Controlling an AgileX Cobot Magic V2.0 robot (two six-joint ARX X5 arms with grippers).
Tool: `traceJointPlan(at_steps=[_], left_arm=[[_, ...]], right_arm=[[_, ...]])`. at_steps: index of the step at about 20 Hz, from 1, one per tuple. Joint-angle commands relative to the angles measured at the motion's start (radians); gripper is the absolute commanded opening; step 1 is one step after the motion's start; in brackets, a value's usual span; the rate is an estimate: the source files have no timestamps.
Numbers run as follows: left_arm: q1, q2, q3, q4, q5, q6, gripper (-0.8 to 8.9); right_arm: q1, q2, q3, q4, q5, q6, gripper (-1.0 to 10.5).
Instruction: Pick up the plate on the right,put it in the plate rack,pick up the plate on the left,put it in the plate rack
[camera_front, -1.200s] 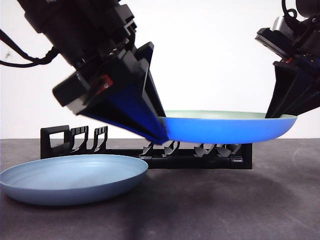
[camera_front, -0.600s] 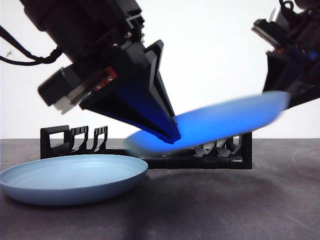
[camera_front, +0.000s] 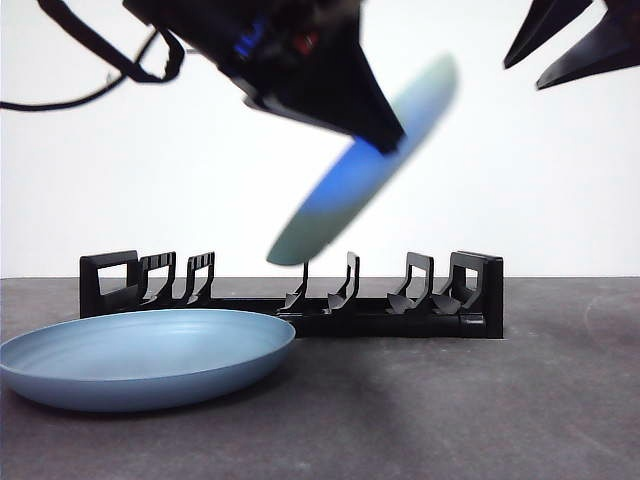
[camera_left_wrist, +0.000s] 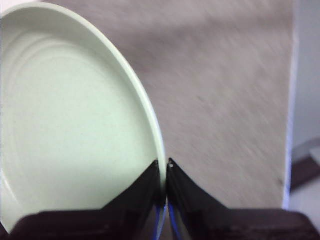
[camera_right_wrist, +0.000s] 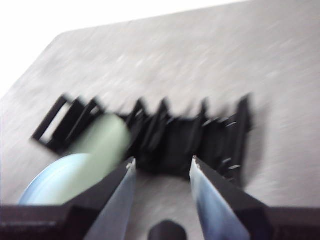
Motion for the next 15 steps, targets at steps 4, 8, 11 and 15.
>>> traceJointPlan(at_steps=[4, 8, 11, 15], left_arm=[[0.263, -0.088, 0.001, 0.106, 0.194, -0.208, -0.09], [0.509, -0.096, 0.001, 0.179, 0.425, -0.338, -0.09], [0.647, -0.085, 0.001, 0.185, 0.564, -0.375, -0.09], [0.769, -0.033, 0.001, 0.237, 0.700, -0.404, -0.09]], right_arm=[[0.000, -0.019, 0.003, 0.004, 0.048, 0.003, 1.9], [0.000, -0.018, 0.003, 0.004, 0.048, 0.003, 1.9], [0.000, -0.018, 0.003, 0.004, 0.048, 0.003, 1.9], [0.000, -0.016, 0.003, 0.005, 0.048, 0.003, 1.9]])
